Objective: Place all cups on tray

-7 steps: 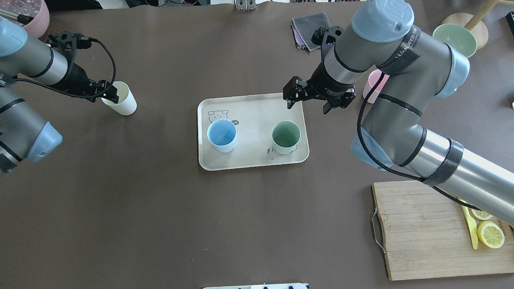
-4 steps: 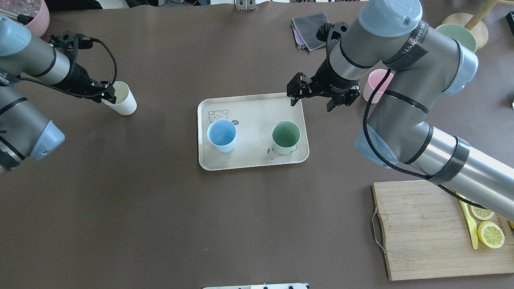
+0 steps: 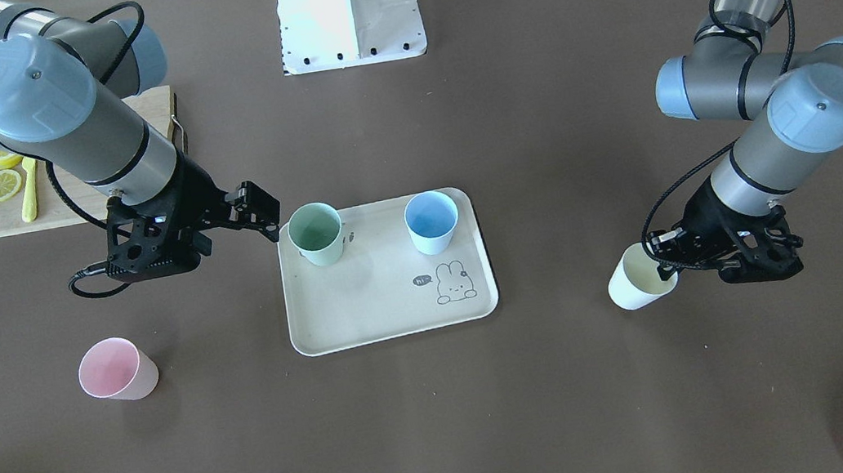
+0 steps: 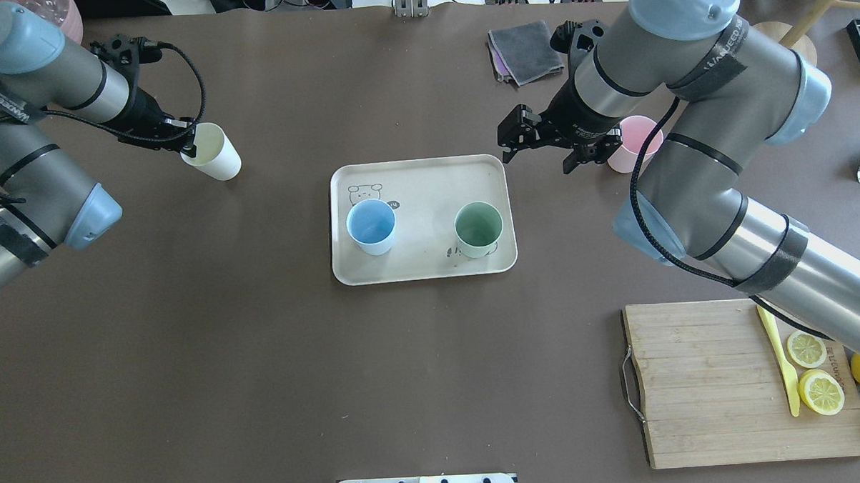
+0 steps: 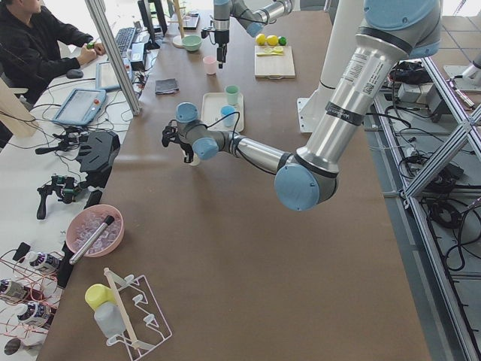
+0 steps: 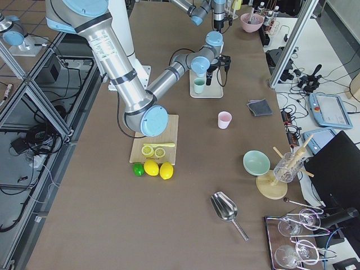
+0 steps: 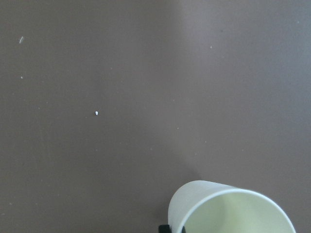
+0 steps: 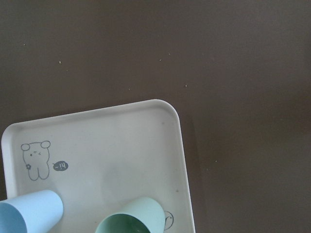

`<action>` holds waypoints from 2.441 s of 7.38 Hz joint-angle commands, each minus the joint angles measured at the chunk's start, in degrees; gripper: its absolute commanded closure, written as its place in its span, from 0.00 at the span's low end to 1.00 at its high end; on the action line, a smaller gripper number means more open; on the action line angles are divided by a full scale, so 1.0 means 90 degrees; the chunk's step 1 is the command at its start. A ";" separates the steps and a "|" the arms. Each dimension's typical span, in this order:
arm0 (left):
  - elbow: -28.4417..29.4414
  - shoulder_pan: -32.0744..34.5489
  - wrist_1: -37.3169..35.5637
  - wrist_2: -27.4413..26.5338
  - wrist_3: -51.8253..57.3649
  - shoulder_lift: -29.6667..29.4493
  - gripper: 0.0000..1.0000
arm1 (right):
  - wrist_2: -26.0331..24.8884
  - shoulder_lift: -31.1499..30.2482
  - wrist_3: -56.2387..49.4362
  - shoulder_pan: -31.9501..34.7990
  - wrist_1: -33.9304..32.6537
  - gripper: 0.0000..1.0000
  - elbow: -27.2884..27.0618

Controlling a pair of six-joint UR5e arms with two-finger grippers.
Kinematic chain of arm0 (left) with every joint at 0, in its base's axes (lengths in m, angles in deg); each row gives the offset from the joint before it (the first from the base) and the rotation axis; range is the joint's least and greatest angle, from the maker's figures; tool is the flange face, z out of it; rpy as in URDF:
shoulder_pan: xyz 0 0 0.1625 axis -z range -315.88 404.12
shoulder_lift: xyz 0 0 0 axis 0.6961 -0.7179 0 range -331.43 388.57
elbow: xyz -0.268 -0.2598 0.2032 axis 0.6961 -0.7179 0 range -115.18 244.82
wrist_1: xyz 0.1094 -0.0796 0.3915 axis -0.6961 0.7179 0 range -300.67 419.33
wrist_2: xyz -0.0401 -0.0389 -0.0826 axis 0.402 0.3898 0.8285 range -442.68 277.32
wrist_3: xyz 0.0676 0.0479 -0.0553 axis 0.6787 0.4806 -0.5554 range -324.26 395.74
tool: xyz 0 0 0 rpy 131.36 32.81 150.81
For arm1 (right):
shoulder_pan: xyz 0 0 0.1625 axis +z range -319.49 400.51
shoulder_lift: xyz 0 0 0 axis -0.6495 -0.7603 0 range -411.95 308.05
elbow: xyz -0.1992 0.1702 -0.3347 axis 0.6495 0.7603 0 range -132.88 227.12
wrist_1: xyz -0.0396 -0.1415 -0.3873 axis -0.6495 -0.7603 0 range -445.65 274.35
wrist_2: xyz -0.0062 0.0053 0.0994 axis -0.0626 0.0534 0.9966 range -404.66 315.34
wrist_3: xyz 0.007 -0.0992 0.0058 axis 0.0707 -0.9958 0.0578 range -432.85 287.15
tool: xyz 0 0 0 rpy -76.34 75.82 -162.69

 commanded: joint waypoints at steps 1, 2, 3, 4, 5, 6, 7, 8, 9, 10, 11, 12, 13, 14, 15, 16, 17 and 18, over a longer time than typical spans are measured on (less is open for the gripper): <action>-0.0035 0.0033 -0.0492 0.0036 -0.0261 -0.0472 1.00 | 0.0003 -0.0195 -0.0752 0.0314 -0.0274 0.00 0.0030; -0.0045 -0.0016 -0.0552 0.0036 -0.0678 -0.0697 1.00 | -0.0007 -0.0321 -0.1473 0.0577 -0.0586 0.00 0.0059; -0.0142 -0.0287 -0.0553 -0.0022 -0.1214 -0.0883 1.00 | -0.0016 -0.0603 -0.2128 0.0870 -0.0618 0.00 0.0088; -0.0268 -0.0522 -0.0553 -0.0062 -0.1635 -0.0982 1.00 | -0.0026 -0.0751 -0.2463 0.1037 -0.0609 0.00 0.0166; -0.0347 -0.0660 -0.0553 -0.0091 -0.1813 -0.1099 1.00 | -0.0017 -0.0820 -0.2766 0.1203 -0.0551 0.00 0.0437; -0.0328 -0.0990 -0.0592 -0.0488 -0.2037 -0.1284 1.00 | -0.0026 -0.0811 -0.3272 0.1340 -0.0550 0.00 0.0749; -0.0319 -0.1225 -0.0843 -0.0753 -0.2049 -0.1498 1.00 | -0.0026 -0.0811 -0.3509 0.1467 -0.0454 0.00 0.0985; -0.0338 -0.1285 -0.1030 -0.0784 -0.2049 -0.1558 1.00 | -0.0026 -0.0792 -0.3521 0.1498 -0.0240 0.00 0.1229; -0.0338 -0.1296 -0.1031 -0.0785 -0.2049 -0.1559 1.00 | -0.0036 -0.0782 -0.3482 0.1498 0.0226 0.00 0.1589; -0.0338 -0.1305 -0.1031 -0.0794 -0.2040 -0.1559 1.00 | -0.0036 -0.0762 -0.3453 0.1459 0.0540 0.00 0.1834; -0.0348 -0.1306 -0.1031 -0.0794 -0.2049 -0.1568 1.00 | -0.0065 -0.0743 -0.3385 0.1372 0.0708 0.00 0.1982; -0.0348 -0.1306 -0.1031 -0.0814 -0.2049 -0.1569 1.00 | -0.0046 -0.0743 -0.3268 0.1323 0.0729 0.00 0.1964; -0.0348 -0.1306 -0.1031 -0.0824 -0.2040 -0.1559 1.00 | -0.0046 -0.0743 -0.3083 0.1206 0.0768 0.00 0.1925; -0.0338 -0.1315 -0.1031 -0.0833 -0.2030 -0.1559 1.00 | -0.0084 -0.0743 -0.2888 0.1060 0.0913 0.00 0.1944; -0.0338 -0.1412 -0.1031 -0.0872 -0.2030 -0.1539 1.00 | -0.0104 -0.0762 -0.2857 0.1010 0.0963 0.00 0.1963; -0.0338 -0.1587 -0.1031 -0.1066 -0.2030 -0.1549 1.00 | -0.0104 -0.0781 -0.2857 0.1010 0.0963 0.00 0.1973; -0.0338 -0.1695 -0.1031 -0.1145 -0.2039 -0.1539 1.00 | -0.0104 -0.0782 -0.2857 0.1010 0.0963 0.00 0.1973; -0.0328 -0.1716 -0.1031 -0.1146 -0.2030 -0.1520 1.00 | -0.0104 -0.0791 -0.2857 0.1010 0.0963 0.00 0.1973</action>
